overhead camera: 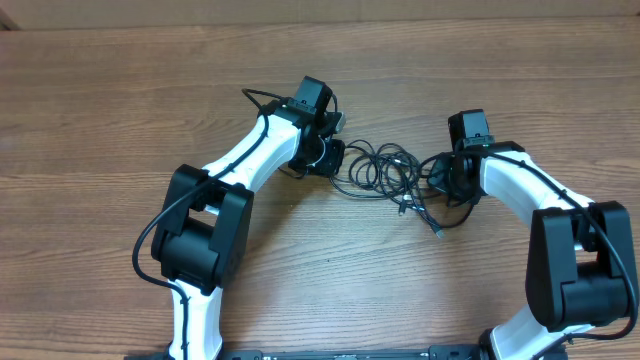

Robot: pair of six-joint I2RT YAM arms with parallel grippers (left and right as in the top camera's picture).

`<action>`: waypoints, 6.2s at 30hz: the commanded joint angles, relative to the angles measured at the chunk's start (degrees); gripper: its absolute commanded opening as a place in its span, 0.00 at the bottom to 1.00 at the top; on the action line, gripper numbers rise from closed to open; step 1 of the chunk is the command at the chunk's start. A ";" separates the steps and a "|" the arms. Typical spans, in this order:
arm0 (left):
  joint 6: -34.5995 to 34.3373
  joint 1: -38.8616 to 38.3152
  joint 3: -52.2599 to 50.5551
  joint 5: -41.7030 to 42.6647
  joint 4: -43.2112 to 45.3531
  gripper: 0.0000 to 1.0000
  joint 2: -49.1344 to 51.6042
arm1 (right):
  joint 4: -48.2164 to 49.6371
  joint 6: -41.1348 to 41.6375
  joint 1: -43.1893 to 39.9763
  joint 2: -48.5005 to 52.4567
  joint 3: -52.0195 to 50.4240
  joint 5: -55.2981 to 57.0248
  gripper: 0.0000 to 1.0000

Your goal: Untangle cables

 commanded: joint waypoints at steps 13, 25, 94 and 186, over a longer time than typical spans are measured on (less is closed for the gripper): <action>0.90 -4.35 0.83 6.01 10.27 0.52 0.63 | -3.06 4.20 2.60 -0.26 0.11 -10.62 0.04; 0.61 -7.32 0.83 -0.92 13.35 0.56 1.95 | -2.71 1.64 7.17 -0.26 0.11 -12.07 0.04; 6.75 -0.15 2.03 13.53 4.66 0.04 -4.87 | 6.69 -40.39 6.84 -0.24 0.02 -22.53 0.28; 12.90 5.49 2.08 46.45 6.05 0.04 -16.65 | 0.31 24.26 14.49 -5.16 14.49 -18.01 0.30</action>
